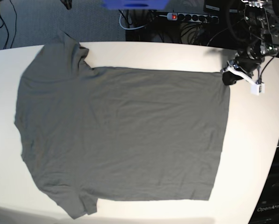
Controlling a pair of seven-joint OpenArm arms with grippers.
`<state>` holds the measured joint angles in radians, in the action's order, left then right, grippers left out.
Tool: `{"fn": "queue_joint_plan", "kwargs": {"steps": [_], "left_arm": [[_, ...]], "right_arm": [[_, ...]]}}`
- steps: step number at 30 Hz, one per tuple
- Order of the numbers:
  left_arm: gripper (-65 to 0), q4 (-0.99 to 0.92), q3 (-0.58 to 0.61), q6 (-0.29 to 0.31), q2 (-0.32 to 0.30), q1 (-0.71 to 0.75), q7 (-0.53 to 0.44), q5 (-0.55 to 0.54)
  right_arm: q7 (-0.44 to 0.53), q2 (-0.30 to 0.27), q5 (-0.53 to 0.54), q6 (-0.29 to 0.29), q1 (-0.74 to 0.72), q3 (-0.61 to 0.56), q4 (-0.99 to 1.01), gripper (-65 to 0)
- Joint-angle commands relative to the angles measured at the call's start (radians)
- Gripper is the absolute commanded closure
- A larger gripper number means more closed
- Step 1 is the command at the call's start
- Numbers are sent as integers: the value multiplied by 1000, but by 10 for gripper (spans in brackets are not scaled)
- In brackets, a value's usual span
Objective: Fold the T-shirt properly
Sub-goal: 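Lower the right gripper to the collar-side shoulder corner and pinch it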
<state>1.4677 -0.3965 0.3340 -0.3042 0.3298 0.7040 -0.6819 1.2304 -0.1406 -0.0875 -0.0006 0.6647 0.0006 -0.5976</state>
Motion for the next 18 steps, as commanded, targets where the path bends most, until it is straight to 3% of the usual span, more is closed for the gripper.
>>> {"fn": "queue_joint_plan", "kwargs": {"steps": [1,10,18], "left_arm": [[-26,-2,3,-8,-5,10,58,27],[-26,-2,3,-8,-10,13,58,29],[-26,-3,-40,-8,-6,13,58,34]], "right_arm": [[30,-7,7,3,17,3,-2,-10],[39,-35,7,0,16,5,-11,-10],[30,-60,7,1,46,60,-160,-10]]}}
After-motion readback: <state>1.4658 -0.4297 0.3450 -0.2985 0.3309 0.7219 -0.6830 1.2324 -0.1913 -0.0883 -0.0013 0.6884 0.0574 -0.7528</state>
